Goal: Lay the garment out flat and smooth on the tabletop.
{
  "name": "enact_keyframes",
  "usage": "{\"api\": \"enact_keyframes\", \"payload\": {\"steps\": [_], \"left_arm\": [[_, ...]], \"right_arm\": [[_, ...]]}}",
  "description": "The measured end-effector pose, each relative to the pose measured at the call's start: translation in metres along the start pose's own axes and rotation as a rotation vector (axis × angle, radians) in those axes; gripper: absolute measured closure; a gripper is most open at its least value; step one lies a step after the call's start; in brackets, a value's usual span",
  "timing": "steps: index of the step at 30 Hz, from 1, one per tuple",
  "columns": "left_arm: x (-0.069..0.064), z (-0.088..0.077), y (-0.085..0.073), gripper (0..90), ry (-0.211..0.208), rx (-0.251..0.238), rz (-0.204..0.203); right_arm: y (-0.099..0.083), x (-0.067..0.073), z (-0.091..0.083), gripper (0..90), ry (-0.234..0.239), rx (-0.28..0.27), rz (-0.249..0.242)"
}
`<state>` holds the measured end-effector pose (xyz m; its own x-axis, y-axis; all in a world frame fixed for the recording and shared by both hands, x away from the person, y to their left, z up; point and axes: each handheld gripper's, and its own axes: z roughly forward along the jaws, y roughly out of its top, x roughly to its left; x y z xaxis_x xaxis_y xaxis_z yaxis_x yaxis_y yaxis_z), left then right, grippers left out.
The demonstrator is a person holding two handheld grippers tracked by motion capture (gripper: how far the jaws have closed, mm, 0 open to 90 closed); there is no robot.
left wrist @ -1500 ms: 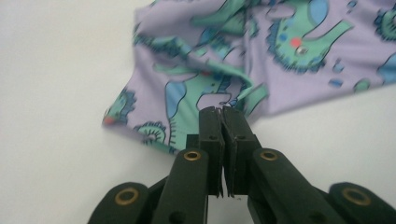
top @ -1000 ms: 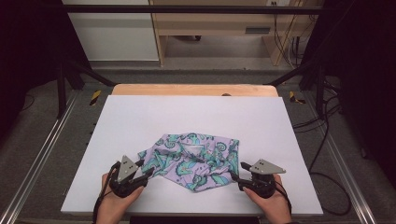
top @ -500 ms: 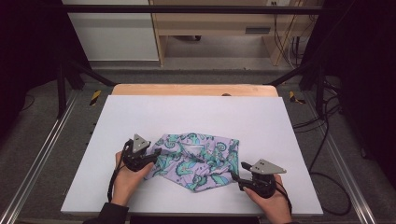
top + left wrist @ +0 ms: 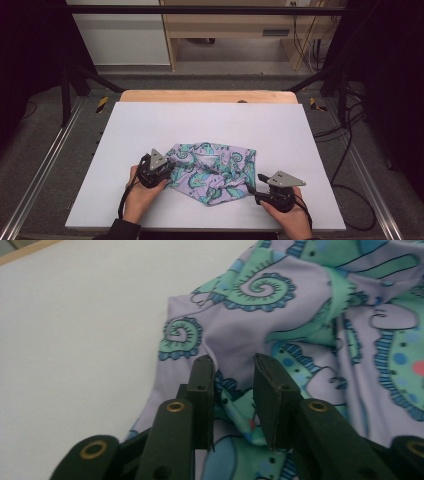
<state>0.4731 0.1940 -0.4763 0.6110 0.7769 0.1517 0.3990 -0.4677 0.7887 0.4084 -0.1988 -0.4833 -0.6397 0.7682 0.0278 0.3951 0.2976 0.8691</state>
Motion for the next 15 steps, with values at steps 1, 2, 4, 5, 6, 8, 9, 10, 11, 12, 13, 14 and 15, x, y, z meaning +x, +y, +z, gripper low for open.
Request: {"api": "enact_keyframes", "payload": {"steps": [1,2,4,5,6,8,9,10,11,12,13,14,15], "left_arm": [[-0.0019,-0.0004,0.0005,72.2,-0.01,0.0,0.002],[-0.0039,-0.0008,0.0009,72.3,-0.016,0.008,0.005],[-0.0066,-0.0012,0.0005,72.0,-0.013,0.017,0.011],[-0.0072,-0.0004,-0.0002,70.7,0.006,0.02,0.011],[-0.0068,0.0004,-0.001,68.4,0.028,0.029,0.018],[-0.0048,0.0027,-0.0032,65.2,0.053,0.042,0.012],[-0.004,0.0037,-0.0043,64.1,0.055,0.039,0.0],[-0.0032,0.0041,-0.0048,64.2,0.05,0.036,-0.012],[-0.0026,0.004,-0.0047,64.4,0.049,0.038,-0.019],[-0.0025,0.0039,-0.0046,63.8,0.056,0.039,-0.019],[-0.0026,0.0039,-0.0046,63.8,0.055,0.039,-0.019],[-0.0028,0.0041,-0.0046,65.4,0.044,0.04,-0.019],[-0.0032,0.0042,-0.0045,69.4,0.033,0.04,-0.018]], "right_arm": [[0.0,-0.0002,-0.0002,41.4,0.001,-0.001,0.0],[0.0,-0.0004,-0.0003,41.4,0.0,-0.001,0.0],[0.0,-0.0008,-0.0007,41.4,0.0,-0.001,0.001],[0.0,-0.0009,-0.0008,41.4,0.0,-0.002,0.001],[-0.0001,-0.001,-0.0009,41.4,-0.001,-0.002,0.002],[-0.0001,-0.001,-0.0007,41.4,0.0,-0.002,0.002],[-0.0001,-0.0008,-0.0006,41.4,0.0,-0.001,0.001],[0.0,-0.0005,-0.0005,41.3,0.0,-0.001,0.0],[0.0,-0.0003,-0.0004,41.3,0.002,-0.002,0.0],[-0.0001,-0.0002,-0.0003,41.2,0.003,-0.002,0.0],[-0.0001,-0.0002,-0.0002,41.2,0.003,-0.002,0.0],[-0.0001,-0.0003,-0.0001,41.1,0.003,-0.002,0.0],[-0.0001,-0.0003,0.0,40.9,0.004,-0.002,0.001]]}}
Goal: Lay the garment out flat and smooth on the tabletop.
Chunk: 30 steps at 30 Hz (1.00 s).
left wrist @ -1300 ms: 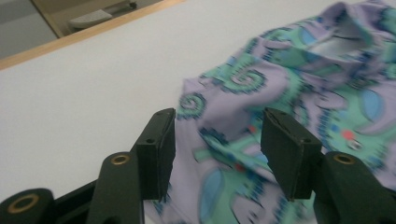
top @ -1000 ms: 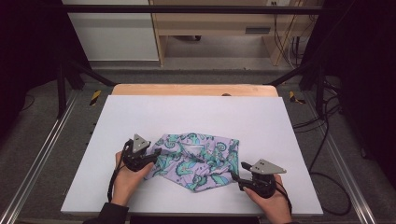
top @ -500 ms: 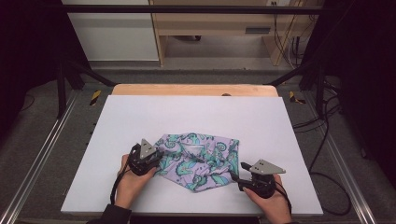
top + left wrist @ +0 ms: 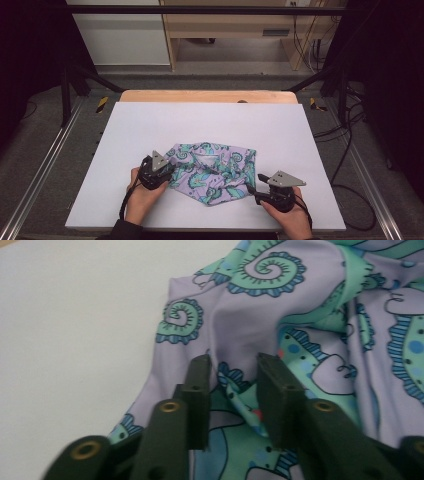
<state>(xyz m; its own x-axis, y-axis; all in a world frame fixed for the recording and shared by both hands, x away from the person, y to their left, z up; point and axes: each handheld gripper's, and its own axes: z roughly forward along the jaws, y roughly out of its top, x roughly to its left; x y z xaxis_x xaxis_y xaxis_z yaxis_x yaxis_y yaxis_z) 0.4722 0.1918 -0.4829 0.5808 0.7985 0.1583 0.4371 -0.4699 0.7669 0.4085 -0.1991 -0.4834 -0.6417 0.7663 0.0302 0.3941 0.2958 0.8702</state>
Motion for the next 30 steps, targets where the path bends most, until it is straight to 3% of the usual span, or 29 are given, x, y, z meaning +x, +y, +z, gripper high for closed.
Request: {"api": "enact_keyframes", "payload": {"steps": [6,11,15,22,23,27,30], "left_arm": [[-0.004,-0.001,0.002,87.4,-0.027,-0.015,0.01],[-0.003,-0.008,0.003,88.9,-0.027,-0.081,-0.02],[-0.002,-0.007,0.002,89.1,-0.039,-0.098,-0.049],[-0.002,-0.009,0.001,89.7,-0.033,-0.118,-0.051],[-0.002,-0.01,0.001,89.7,-0.031,-0.122,-0.053],[0.0,-0.013,0.001,89.8,-0.04,-0.14,-0.058],[0.001,-0.018,0.003,89.8,-0.051,-0.161,-0.067]], "right_arm": [[0.001,0.003,0.001,39.2,0.006,-0.004,-0.004],[0.01,0.012,0.003,40.9,0.018,-0.009,-0.005],[0.023,0.024,0.013,44.2,0.028,-0.013,0.007],[0.042,0.037,0.051,44.6,-0.06,0.069,-0.002],[0.043,0.036,0.055,48.5,-0.071,0.078,0.006],[0.044,0.027,0.059,83.0,-0.056,0.108,0.03],[0.047,0.019,0.05,87.9,-0.055,0.105,0.029]]}}
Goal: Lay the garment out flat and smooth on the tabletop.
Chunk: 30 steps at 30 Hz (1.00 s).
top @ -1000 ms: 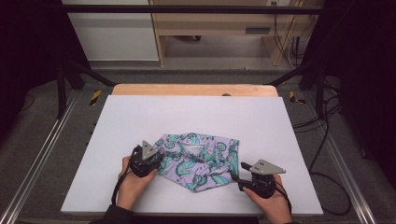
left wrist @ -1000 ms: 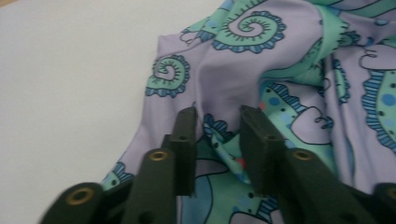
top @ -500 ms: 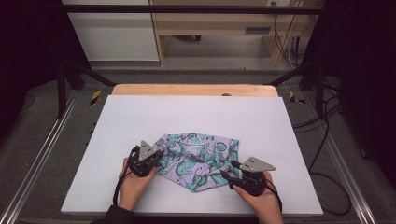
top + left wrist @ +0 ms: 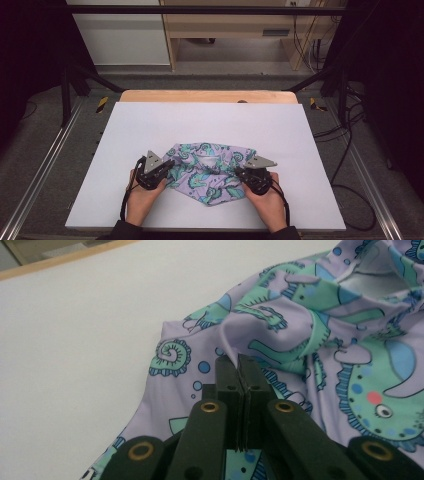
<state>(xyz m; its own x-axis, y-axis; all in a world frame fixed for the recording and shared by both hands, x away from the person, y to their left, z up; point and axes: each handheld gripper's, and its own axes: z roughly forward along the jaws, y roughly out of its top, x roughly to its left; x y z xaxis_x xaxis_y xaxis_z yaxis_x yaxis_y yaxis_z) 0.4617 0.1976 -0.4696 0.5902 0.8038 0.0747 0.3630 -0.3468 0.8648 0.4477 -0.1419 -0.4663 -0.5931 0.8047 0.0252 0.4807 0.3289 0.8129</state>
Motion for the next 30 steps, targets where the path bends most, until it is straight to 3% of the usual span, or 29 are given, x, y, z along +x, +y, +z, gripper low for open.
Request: {"api": "enact_keyframes", "payload": {"steps": [10,13,16,20,24,27,30], "left_arm": [[-0.01,-0.021,0.021,90.0,-0.046,-0.086,-0.001],[-0.008,-0.016,0.027,90.0,-0.041,-0.072,0.0],[0.0,-0.003,0.023,90.0,-0.036,-0.018,-0.02],[0.009,0.011,0.011,89.9,-0.039,0.048,-0.044],[0.01,0.014,0.006,89.8,-0.047,0.062,-0.048],[0.009,0.016,0.003,89.6,-0.048,0.068,-0.044],[0.008,0.016,0.0,89.3,-0.046,0.06,-0.047]], "right_arm": [[0.028,-0.027,-0.069,88.1,-0.015,-0.052,-0.069],[0.04,-0.039,-0.077,88.1,-0.031,-0.047,-0.087],[0.05,-0.054,-0.059,88.0,-0.015,-0.005,-0.081],[0.055,-0.07,-0.011,87.7,0.039,0.072,-0.04],[0.053,-0.08,0.032,85.5,0.053,0.132,-0.007],[0.048,-0.082,0.048,71.5,0.043,0.163,0.013],[0.048,-0.077,0.039,55.2,0.006,0.137,0.016]]}}
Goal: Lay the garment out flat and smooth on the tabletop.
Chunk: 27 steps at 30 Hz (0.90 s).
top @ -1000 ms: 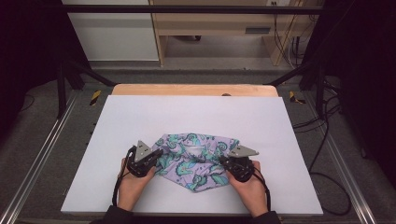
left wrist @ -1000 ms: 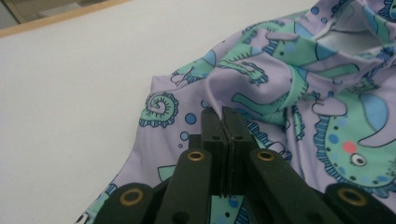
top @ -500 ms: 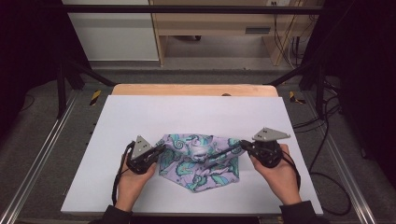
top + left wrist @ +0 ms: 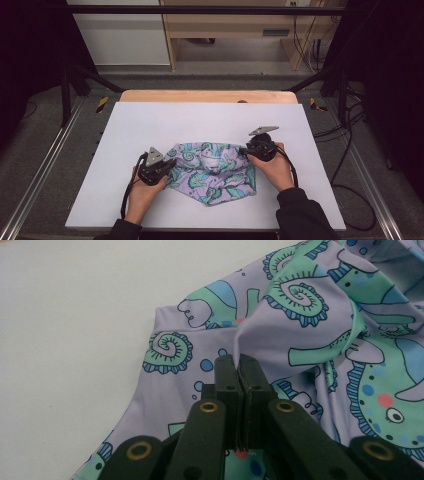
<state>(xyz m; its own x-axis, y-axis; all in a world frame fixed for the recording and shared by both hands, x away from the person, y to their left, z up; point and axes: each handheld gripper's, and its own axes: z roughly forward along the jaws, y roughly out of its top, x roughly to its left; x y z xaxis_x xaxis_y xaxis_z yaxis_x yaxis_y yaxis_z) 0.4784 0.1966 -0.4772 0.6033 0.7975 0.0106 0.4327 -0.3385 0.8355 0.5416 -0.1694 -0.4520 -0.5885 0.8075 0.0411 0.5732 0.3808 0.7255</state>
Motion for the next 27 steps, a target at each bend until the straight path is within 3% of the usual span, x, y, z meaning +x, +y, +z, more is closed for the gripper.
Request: {"api": "enact_keyframes", "payload": {"steps": [4,9,13,16,21,27], "left_arm": [[0.0,-0.001,-0.001,89.0,0.005,-0.014,-0.013],[-0.003,-0.002,-0.003,88.9,0.011,-0.018,-0.018],[-0.003,-0.003,-0.004,88.7,0.012,-0.019,-0.013],[-0.004,-0.002,-0.004,88.7,0.008,-0.013,-0.009],[-0.004,-0.002,-0.004,88.8,0.008,-0.019,-0.008],[-0.004,-0.004,-0.003,88.8,0.012,-0.024,-0.006]], "right_arm": [[-0.007,0.016,-0.034,44.9,-0.037,-0.096,-0.028],[-0.03,0.047,-0.061,44.6,0.038,-0.178,-0.024],[-0.046,0.077,-0.057,45.4,0.039,-0.172,-0.066],[-0.05,0.09,-0.049,47.1,0.038,-0.159,-0.091],[-0.042,0.105,-0.033,50.5,0.07,-0.153,-0.115],[-0.038,0.111,-0.007,49.6,0.014,-0.062,-0.129]]}}
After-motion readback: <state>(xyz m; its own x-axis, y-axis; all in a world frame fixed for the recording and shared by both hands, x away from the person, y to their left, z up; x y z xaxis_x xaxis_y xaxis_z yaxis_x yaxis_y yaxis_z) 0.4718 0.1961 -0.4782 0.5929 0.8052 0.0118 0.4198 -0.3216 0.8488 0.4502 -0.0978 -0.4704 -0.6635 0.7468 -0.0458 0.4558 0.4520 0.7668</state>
